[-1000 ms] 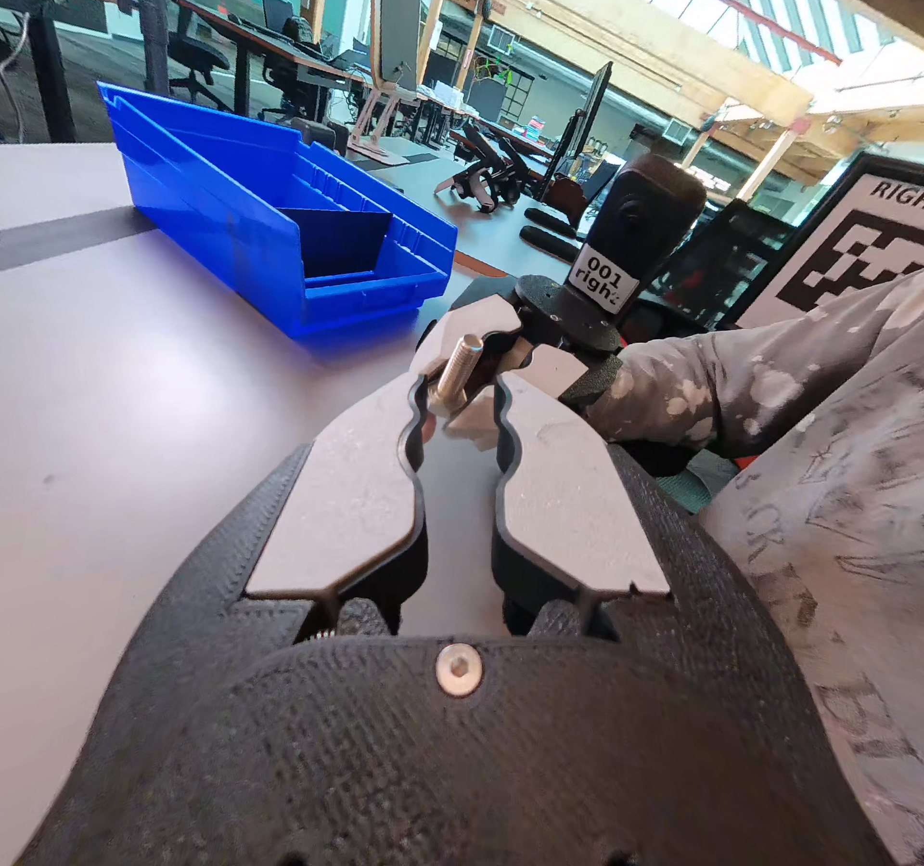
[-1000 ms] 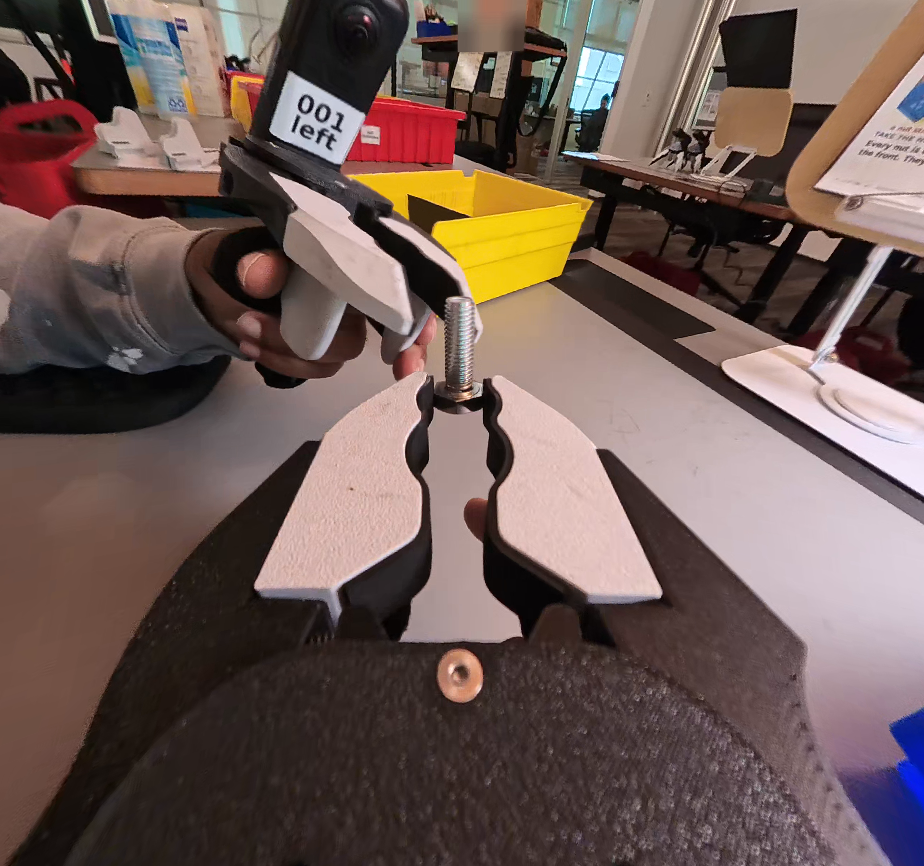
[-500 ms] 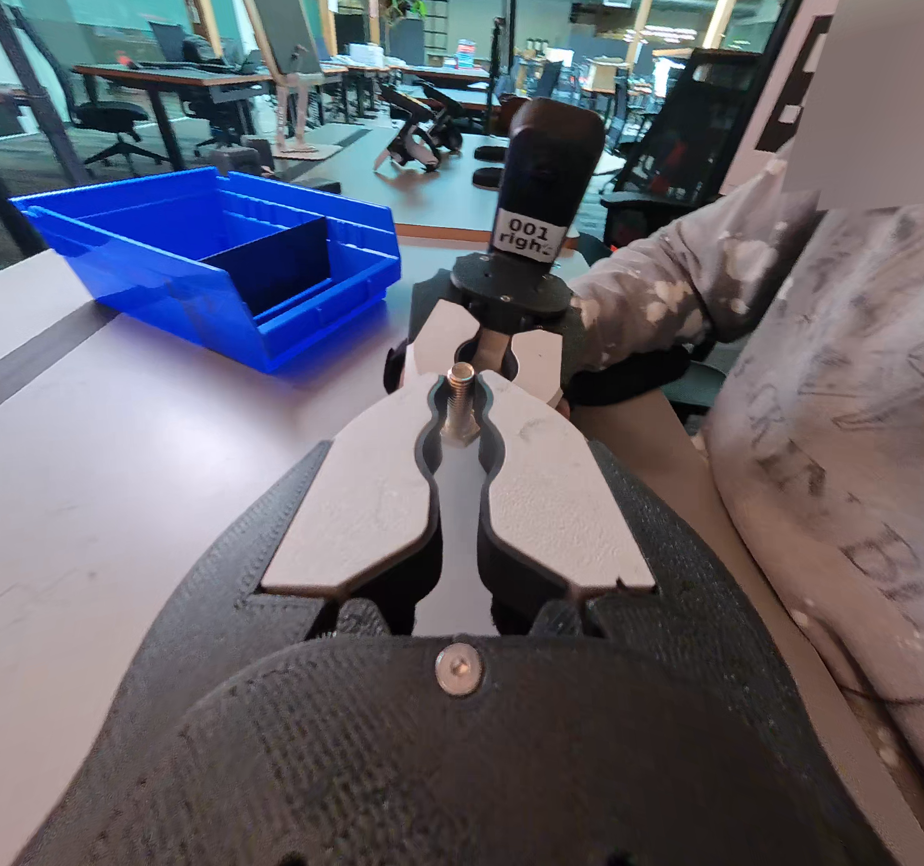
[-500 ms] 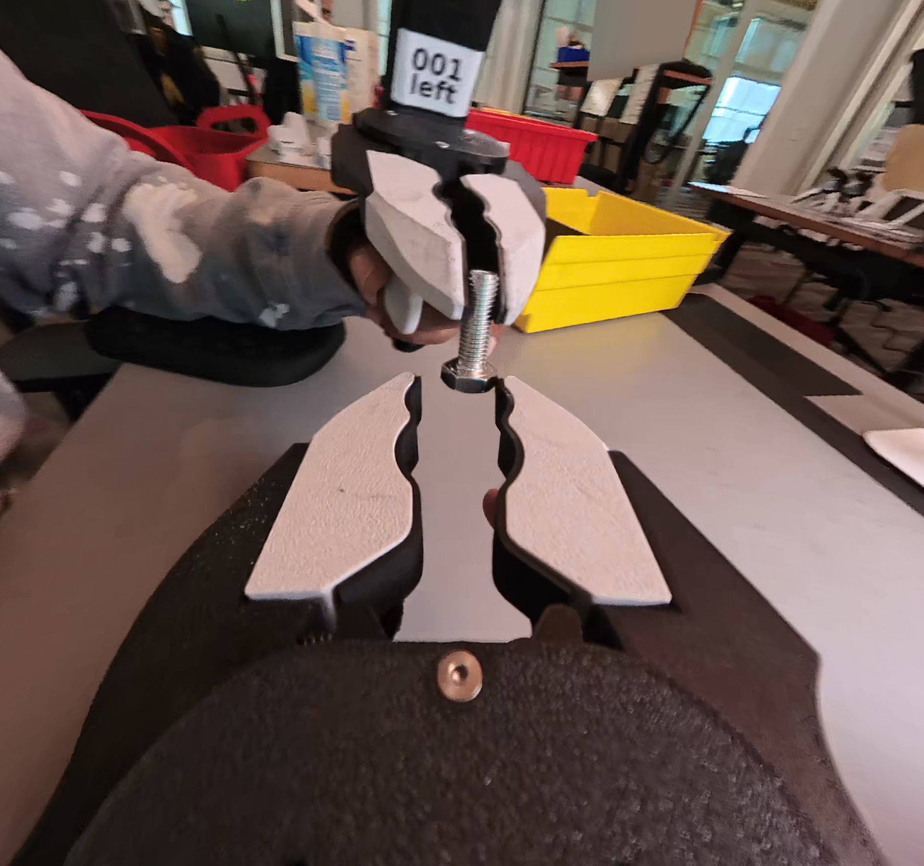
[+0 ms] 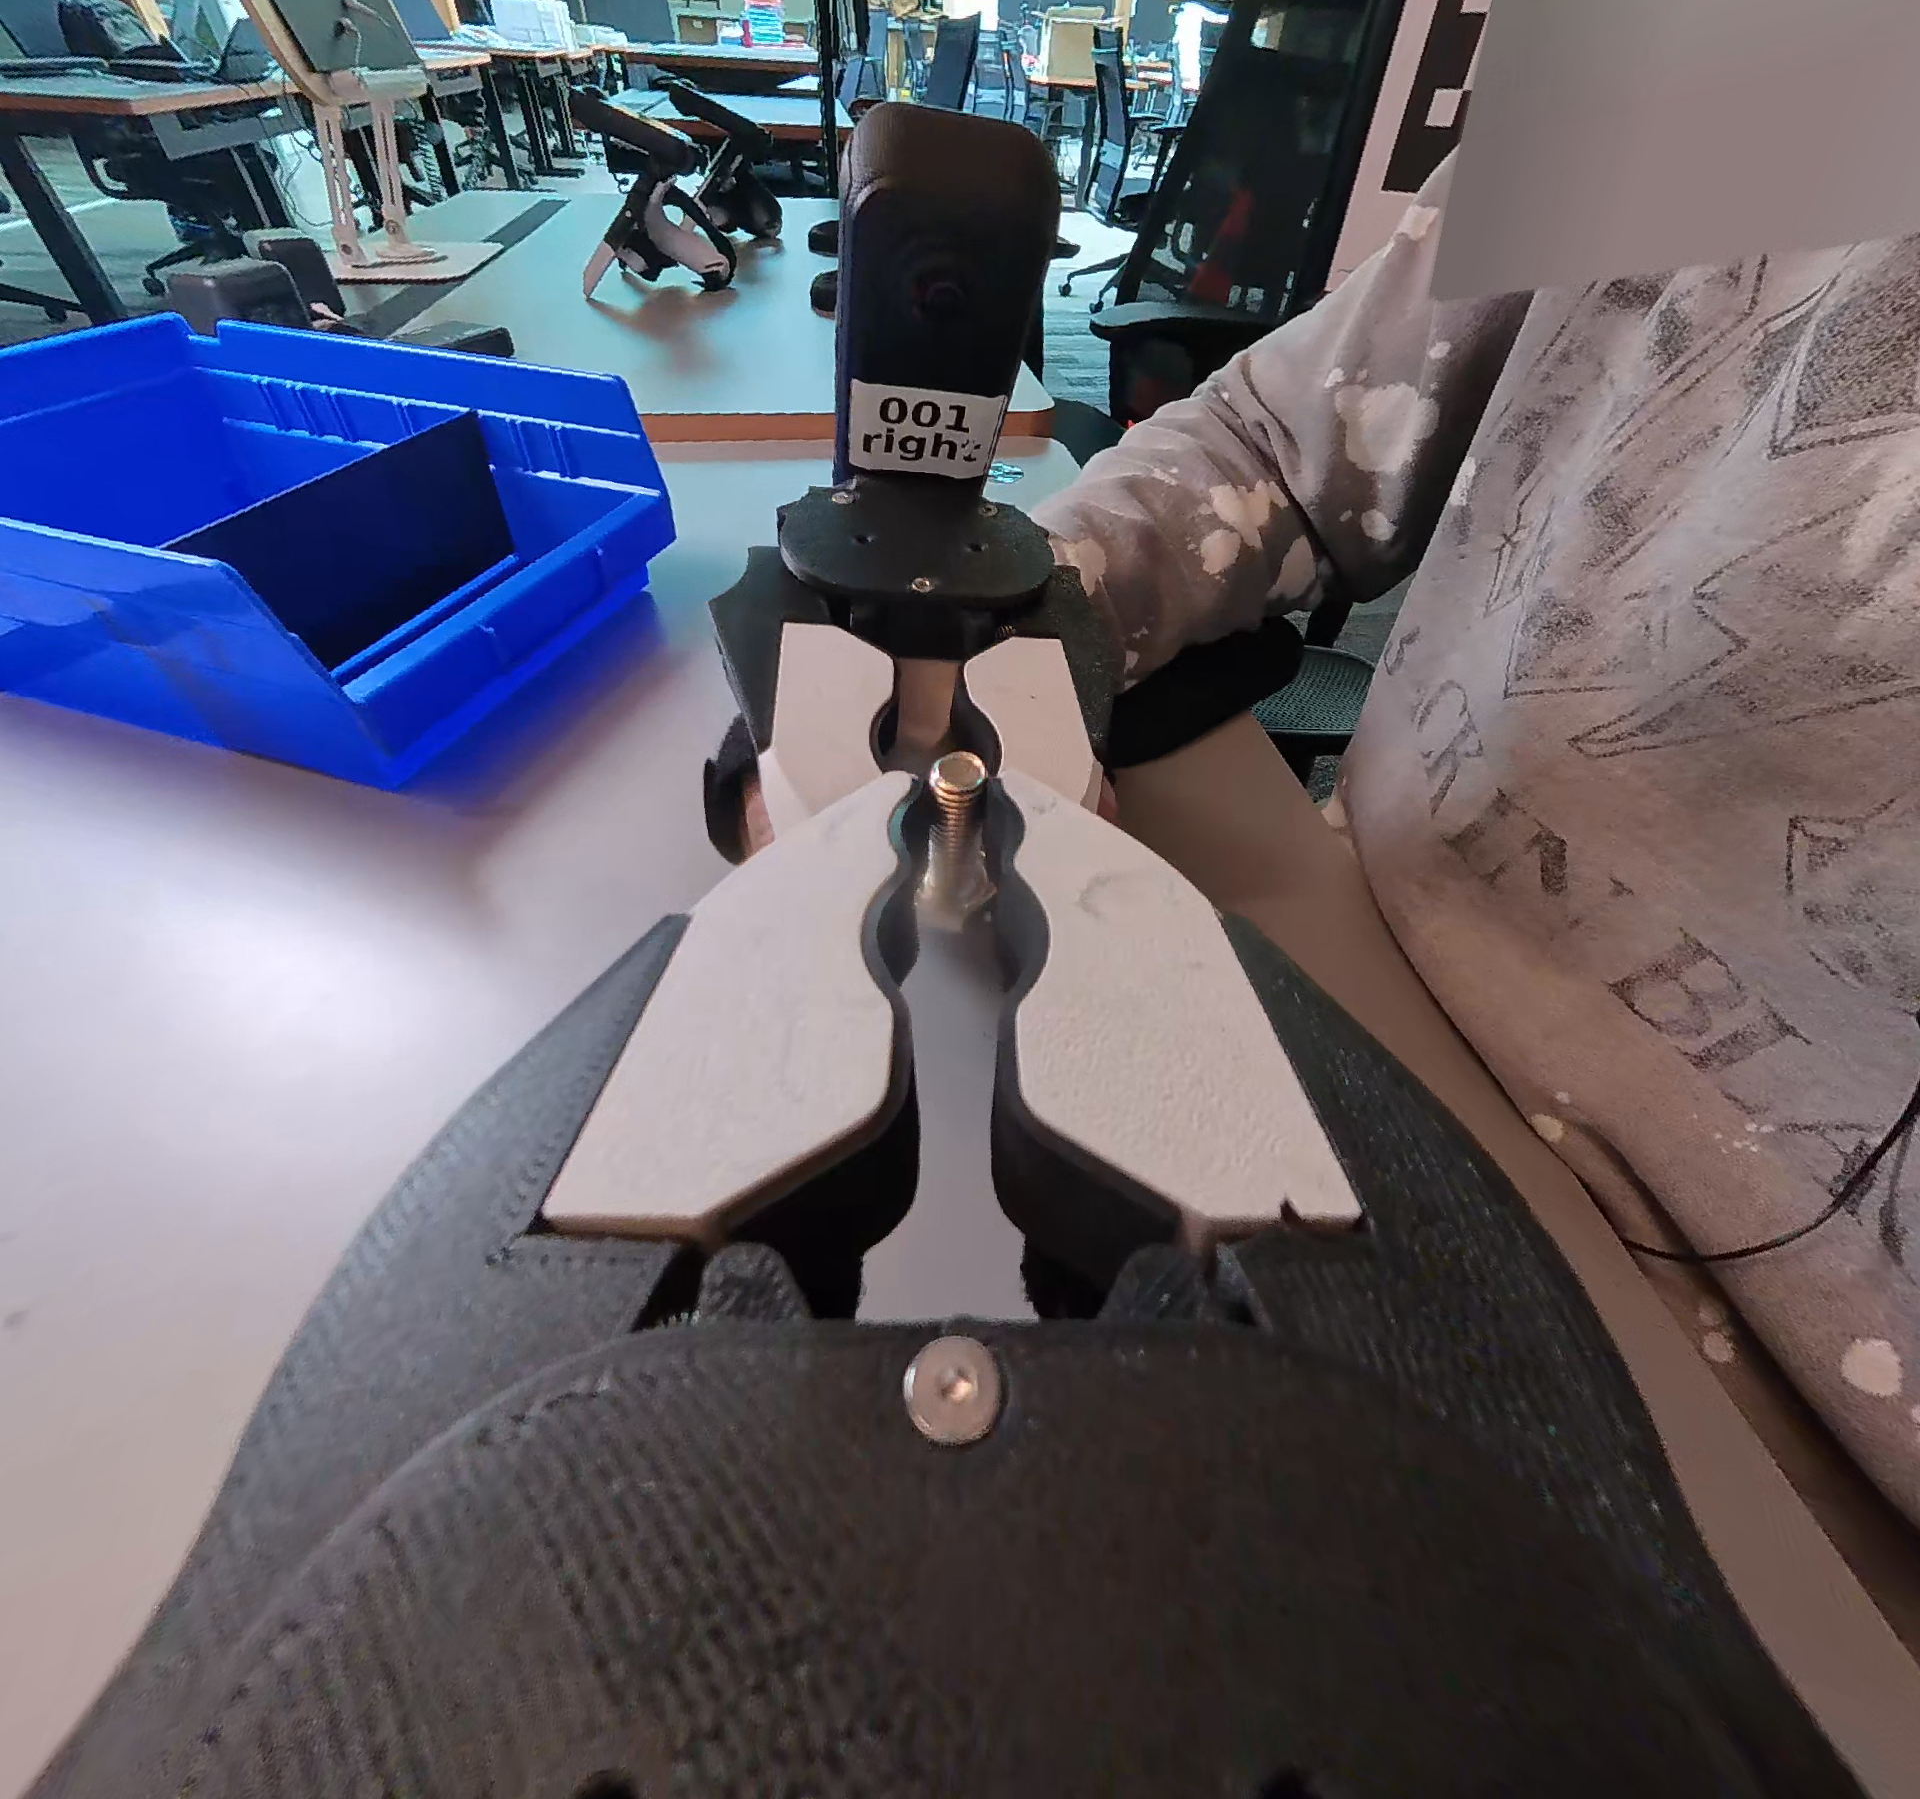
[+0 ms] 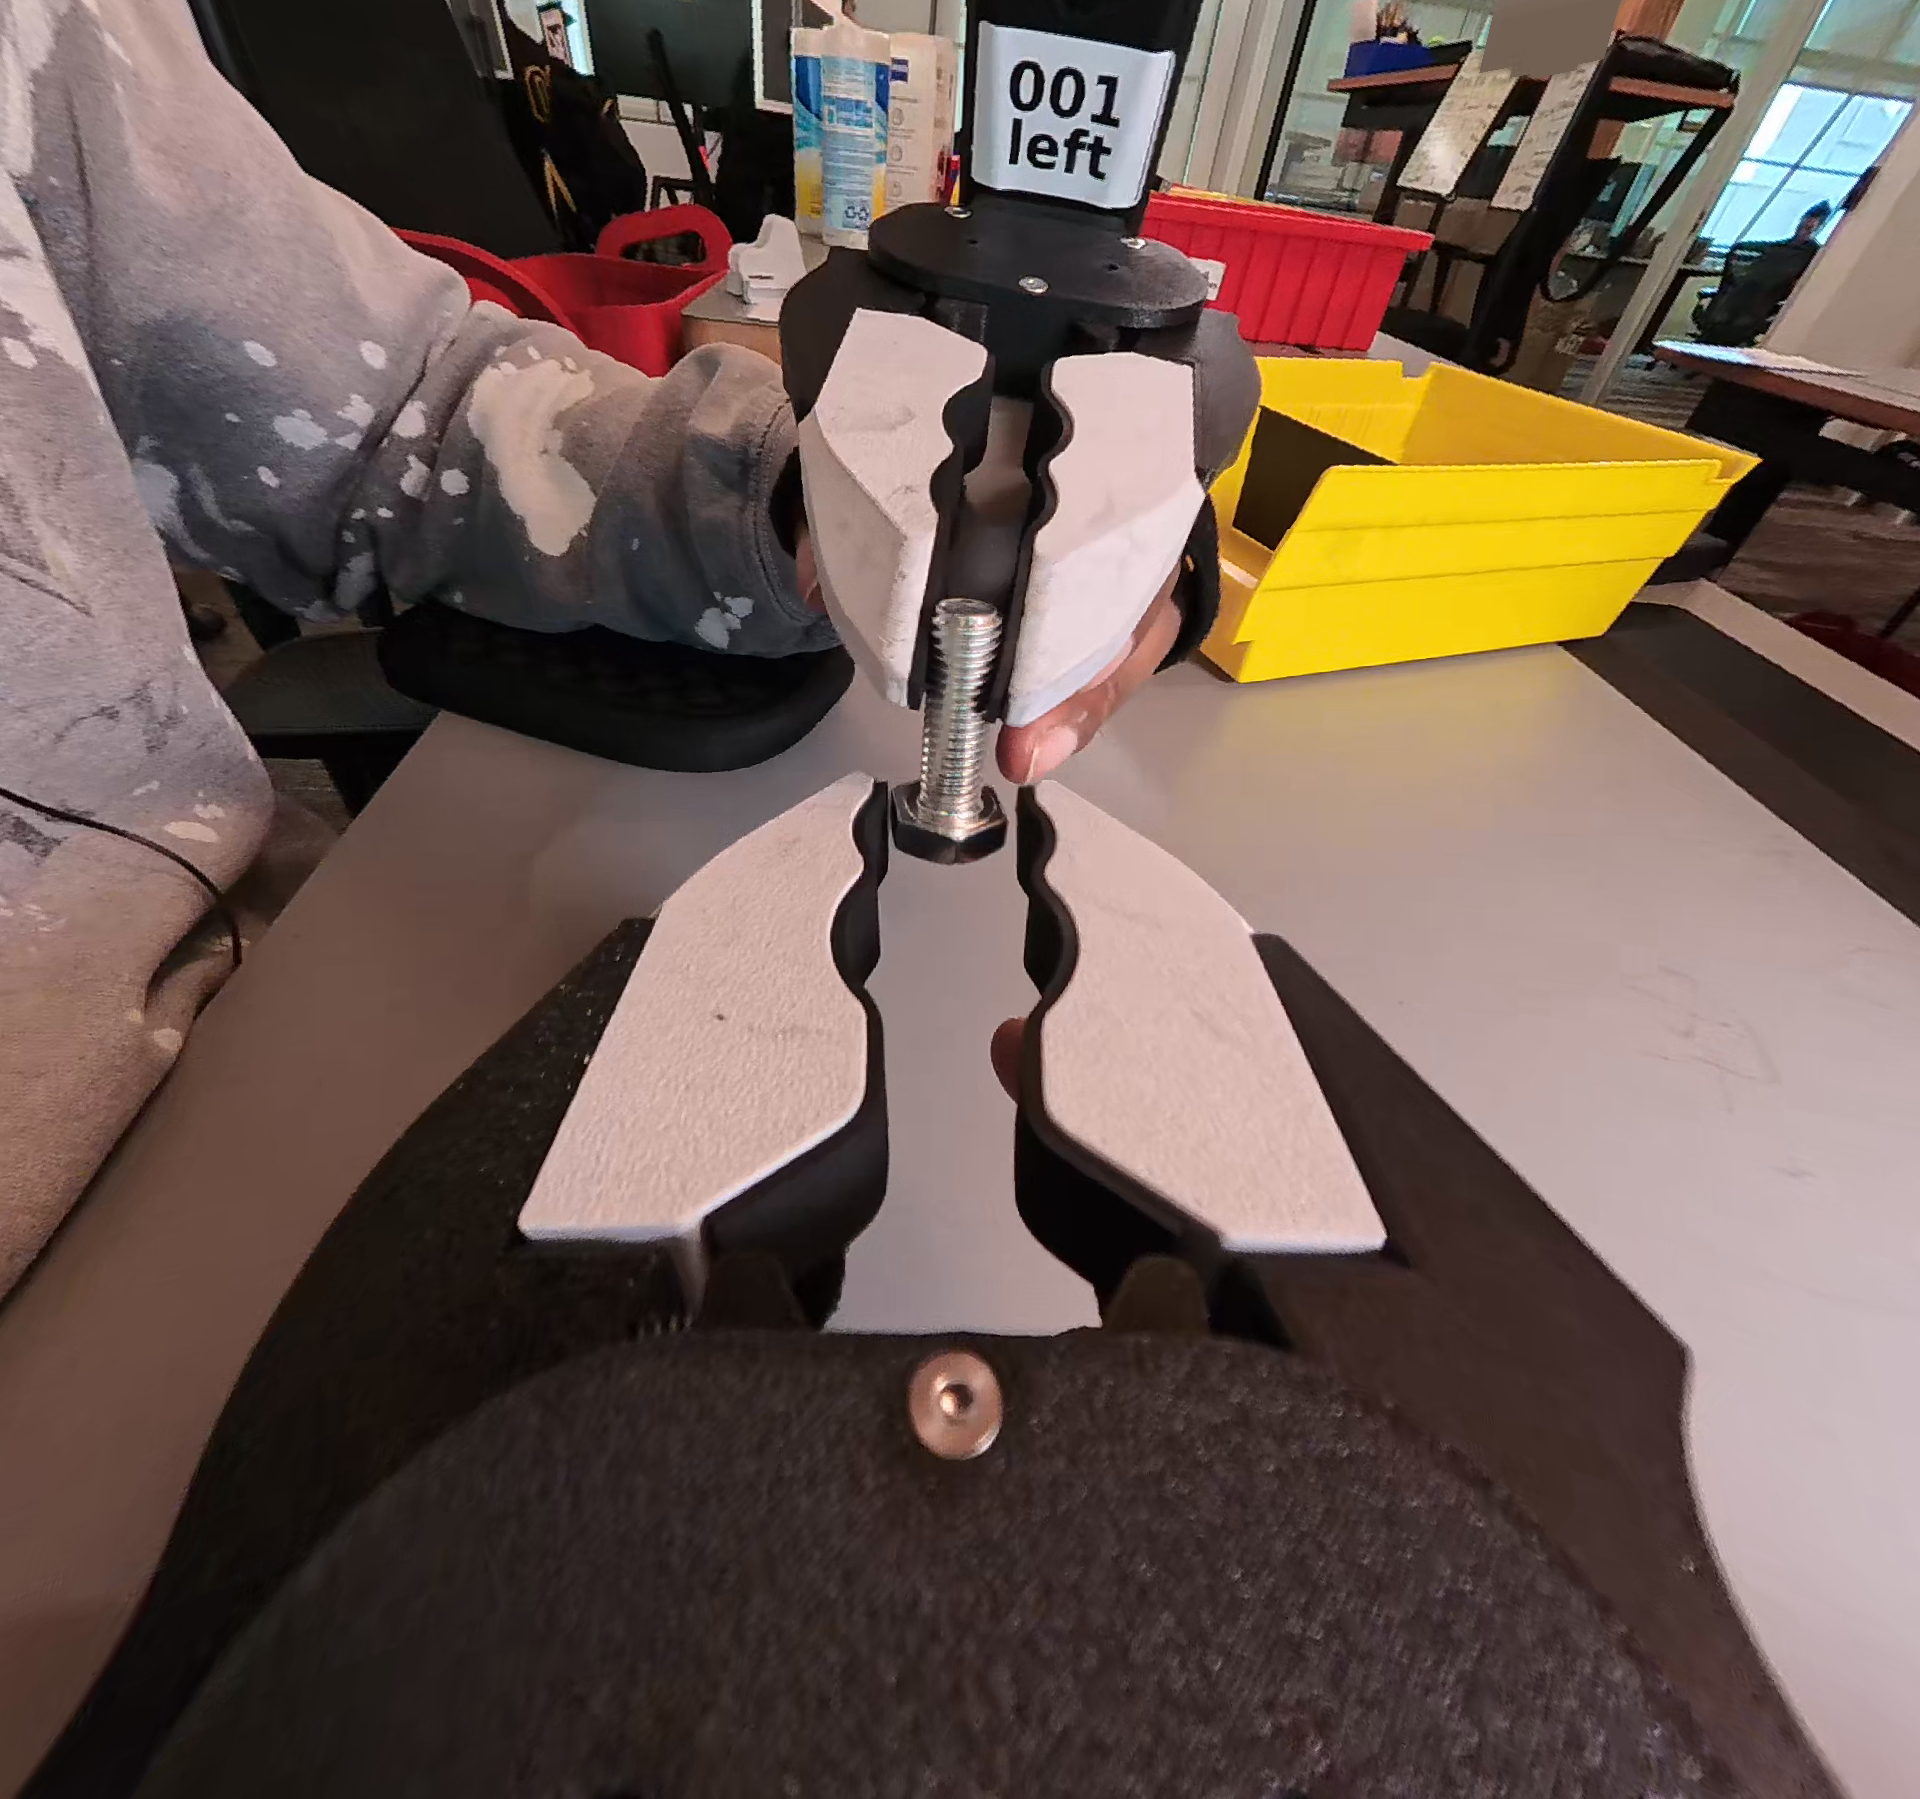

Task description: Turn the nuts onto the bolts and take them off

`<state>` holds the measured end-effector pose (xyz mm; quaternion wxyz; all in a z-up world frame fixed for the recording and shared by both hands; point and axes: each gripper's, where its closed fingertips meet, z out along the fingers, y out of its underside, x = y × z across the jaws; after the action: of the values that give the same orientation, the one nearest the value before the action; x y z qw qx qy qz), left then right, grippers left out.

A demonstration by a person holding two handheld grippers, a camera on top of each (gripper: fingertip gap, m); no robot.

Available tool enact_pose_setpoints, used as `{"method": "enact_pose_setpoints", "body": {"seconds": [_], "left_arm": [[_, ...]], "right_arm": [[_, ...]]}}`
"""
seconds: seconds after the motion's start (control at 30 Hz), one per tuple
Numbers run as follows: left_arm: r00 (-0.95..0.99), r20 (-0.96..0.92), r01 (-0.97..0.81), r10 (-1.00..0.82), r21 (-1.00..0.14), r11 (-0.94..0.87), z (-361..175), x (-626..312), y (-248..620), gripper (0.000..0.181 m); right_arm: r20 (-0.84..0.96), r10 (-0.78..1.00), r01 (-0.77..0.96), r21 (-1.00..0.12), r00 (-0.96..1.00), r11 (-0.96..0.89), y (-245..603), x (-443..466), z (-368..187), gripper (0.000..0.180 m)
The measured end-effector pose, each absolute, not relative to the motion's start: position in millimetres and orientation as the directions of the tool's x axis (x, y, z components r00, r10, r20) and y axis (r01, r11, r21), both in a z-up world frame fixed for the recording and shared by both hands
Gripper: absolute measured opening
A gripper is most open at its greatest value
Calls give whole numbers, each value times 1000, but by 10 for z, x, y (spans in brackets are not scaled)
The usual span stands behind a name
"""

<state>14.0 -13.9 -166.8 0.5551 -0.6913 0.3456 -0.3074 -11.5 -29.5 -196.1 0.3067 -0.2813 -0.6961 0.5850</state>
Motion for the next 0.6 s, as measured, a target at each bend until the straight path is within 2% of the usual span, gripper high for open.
{"method": "enact_pose_setpoints", "body": {"seconds": [0.6], "left_arm": [[550,31,-172,-835,-974,-149,-1702,147,-176,10]], "right_arm": [[111,731,33,-983,-673,179,-341,-89,-1994,19]]}}
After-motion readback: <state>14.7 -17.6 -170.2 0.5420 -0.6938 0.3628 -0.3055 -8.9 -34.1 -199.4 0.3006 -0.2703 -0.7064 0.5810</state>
